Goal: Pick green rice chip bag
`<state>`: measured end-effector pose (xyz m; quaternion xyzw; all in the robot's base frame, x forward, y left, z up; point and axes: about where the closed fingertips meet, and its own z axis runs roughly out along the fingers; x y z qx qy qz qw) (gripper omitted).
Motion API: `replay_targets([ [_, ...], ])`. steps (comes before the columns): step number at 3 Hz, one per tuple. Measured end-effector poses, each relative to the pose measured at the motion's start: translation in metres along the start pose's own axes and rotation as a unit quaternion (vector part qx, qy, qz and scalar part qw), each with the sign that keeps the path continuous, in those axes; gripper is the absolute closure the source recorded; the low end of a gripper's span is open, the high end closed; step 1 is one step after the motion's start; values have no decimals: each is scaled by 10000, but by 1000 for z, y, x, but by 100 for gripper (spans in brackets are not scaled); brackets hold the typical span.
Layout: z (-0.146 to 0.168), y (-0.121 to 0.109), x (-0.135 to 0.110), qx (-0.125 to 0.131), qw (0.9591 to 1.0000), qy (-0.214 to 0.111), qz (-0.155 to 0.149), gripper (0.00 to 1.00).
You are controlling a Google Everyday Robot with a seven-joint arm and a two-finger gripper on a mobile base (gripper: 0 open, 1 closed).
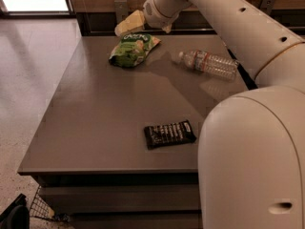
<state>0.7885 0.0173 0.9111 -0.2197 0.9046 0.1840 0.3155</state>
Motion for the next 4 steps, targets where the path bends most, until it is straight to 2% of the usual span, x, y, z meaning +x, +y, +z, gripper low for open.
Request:
replay_targets([
  [1, 47, 7, 8, -208, 9981, 208, 540, 0],
  [2, 69, 2, 18, -14, 9957, 470, 802, 0],
  [4, 83, -7, 26, 334, 9932, 672, 893, 3],
])
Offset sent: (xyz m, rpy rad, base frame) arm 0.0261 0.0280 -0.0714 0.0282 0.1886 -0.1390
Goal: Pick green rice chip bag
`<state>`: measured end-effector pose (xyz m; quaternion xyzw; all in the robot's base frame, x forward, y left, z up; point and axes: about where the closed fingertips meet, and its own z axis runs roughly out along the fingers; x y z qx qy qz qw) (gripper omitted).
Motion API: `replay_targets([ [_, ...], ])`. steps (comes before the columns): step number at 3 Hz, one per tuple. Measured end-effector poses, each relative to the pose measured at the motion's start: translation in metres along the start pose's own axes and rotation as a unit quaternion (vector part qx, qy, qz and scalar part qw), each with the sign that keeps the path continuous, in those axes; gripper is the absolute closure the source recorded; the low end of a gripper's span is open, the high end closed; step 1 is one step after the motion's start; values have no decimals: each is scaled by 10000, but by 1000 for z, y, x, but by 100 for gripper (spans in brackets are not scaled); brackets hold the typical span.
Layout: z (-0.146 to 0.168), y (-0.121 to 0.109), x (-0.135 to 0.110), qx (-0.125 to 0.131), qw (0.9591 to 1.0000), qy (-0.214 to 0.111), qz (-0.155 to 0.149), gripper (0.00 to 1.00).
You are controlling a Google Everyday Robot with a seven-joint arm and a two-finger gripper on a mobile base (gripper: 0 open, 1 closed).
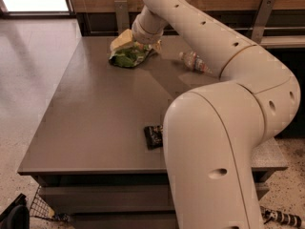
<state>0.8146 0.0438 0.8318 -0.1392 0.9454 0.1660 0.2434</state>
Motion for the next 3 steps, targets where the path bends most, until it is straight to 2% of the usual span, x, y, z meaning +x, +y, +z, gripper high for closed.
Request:
replay_targets([
  [3, 8, 5, -1, -14, 10000, 22, -88, 76],
])
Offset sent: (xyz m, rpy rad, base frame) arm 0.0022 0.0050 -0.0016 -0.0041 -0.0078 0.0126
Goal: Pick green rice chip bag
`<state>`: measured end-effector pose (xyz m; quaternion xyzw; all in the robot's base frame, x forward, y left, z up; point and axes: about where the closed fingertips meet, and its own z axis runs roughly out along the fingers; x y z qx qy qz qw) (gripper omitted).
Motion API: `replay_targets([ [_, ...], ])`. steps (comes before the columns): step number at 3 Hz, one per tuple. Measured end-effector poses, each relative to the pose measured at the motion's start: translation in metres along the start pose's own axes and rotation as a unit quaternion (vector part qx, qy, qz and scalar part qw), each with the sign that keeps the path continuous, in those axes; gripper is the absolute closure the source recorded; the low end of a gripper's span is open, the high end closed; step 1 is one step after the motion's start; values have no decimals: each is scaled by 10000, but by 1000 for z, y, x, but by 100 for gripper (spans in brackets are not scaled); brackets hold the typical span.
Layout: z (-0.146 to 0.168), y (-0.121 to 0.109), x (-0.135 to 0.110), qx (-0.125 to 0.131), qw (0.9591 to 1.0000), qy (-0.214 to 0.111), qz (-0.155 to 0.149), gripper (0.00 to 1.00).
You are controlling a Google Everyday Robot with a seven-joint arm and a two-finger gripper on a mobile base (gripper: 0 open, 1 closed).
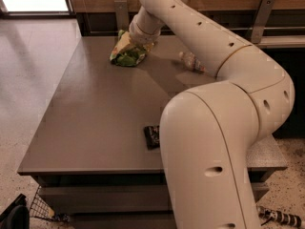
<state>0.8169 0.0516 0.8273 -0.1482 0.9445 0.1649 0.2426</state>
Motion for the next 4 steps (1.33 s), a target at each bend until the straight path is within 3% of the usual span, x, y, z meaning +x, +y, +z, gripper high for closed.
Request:
replay_targets([
  [1, 0, 0, 0, -1, 10000, 4, -1, 100],
  [4, -3, 1, -2, 0, 10000, 3, -10, 100],
])
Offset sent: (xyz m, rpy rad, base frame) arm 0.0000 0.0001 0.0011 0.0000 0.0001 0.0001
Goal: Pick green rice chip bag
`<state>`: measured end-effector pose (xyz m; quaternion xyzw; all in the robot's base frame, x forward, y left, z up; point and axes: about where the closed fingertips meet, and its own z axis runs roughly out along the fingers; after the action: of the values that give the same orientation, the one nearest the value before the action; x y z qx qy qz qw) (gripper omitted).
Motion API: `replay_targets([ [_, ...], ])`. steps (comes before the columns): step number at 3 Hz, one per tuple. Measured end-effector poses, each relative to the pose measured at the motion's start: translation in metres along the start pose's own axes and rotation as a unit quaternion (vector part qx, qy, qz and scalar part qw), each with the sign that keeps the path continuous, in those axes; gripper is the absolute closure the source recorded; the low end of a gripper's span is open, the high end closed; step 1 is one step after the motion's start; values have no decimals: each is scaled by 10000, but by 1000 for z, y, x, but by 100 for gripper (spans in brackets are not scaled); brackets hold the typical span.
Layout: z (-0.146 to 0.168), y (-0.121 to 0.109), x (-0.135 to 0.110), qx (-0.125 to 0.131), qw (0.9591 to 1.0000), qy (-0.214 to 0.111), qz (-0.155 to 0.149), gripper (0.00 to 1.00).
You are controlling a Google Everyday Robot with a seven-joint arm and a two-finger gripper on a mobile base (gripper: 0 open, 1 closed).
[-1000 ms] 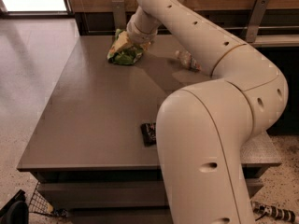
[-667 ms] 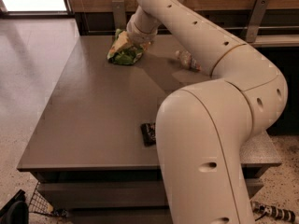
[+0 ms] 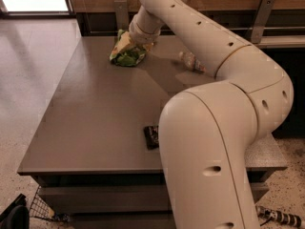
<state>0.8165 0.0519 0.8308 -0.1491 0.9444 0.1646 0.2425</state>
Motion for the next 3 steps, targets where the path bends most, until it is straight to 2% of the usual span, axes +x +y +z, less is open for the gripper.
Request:
replay_targets([
  [1, -56, 18, -7, 67, 9990, -190, -387, 100],
  [2, -96, 30, -10, 12, 9970, -392, -661, 100],
  [3, -133, 37, -12, -175, 9934, -655, -928, 100],
])
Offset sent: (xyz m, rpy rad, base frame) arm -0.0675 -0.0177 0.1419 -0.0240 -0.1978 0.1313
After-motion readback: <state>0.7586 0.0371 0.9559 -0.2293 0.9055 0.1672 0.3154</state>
